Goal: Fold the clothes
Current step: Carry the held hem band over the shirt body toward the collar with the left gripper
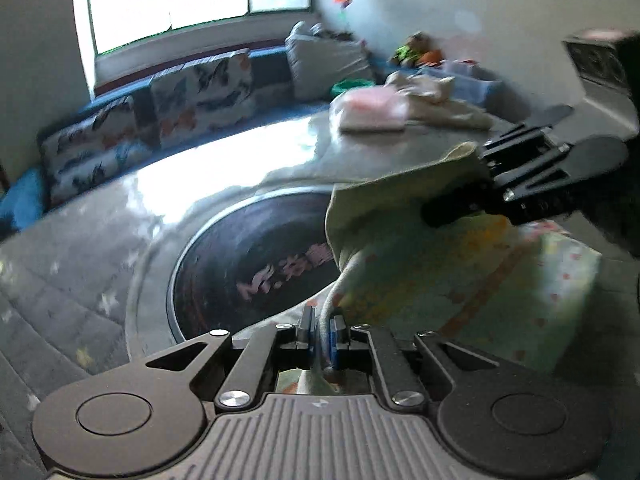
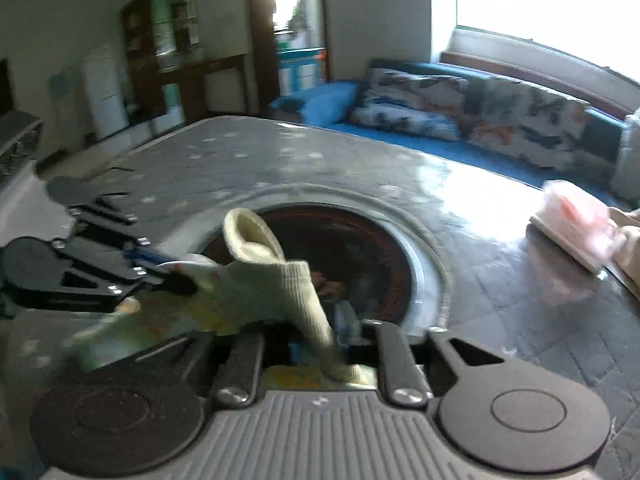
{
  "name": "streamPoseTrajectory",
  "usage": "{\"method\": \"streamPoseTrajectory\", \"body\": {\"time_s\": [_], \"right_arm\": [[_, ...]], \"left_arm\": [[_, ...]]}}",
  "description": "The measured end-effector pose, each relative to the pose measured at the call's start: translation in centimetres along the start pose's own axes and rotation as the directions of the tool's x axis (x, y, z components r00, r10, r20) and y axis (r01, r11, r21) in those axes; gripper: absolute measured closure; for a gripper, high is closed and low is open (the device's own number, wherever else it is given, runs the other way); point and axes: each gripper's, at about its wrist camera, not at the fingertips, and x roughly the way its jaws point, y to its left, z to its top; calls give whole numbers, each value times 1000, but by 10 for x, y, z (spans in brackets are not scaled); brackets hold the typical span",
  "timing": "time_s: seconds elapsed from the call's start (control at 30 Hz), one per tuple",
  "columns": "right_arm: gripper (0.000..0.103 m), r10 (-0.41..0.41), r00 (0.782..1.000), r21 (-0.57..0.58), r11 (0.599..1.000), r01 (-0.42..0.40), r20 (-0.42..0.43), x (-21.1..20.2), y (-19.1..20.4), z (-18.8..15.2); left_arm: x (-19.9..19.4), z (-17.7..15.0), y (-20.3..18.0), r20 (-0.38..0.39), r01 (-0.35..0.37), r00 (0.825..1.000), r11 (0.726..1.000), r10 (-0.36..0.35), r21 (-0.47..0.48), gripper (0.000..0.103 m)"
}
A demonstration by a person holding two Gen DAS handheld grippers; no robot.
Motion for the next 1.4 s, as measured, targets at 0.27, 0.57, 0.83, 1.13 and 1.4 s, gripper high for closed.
{"method": "streamPoseTrajectory", "body": {"time_s": [0.27,0.57,0.83,1.13,1.4], "right_arm": [[61,-90,993,62,994,86,70,-25,-5,-20],[58,-86,996,184,979,84,0,-15,-21,-56],[54,-208,977,284,940,188,40,-20,-39,-53],[44,-256,967,236,939,250,-1,10,-22,-43],[29,-274,962,283,924,257,21,0,-25,-40]], "left_arm": [[10,-4,12,-1,-29,1000,996,29,-82,74],[14,-2,23,-13,-76,997,985,75,-157,49],[0,0,29,14,-140,989,965,147,-221,30],[-37,-7,10,113,-61,989,968,91,-245,29],[-21,-15,13,76,-40,995,960,63,-276,63]]}}
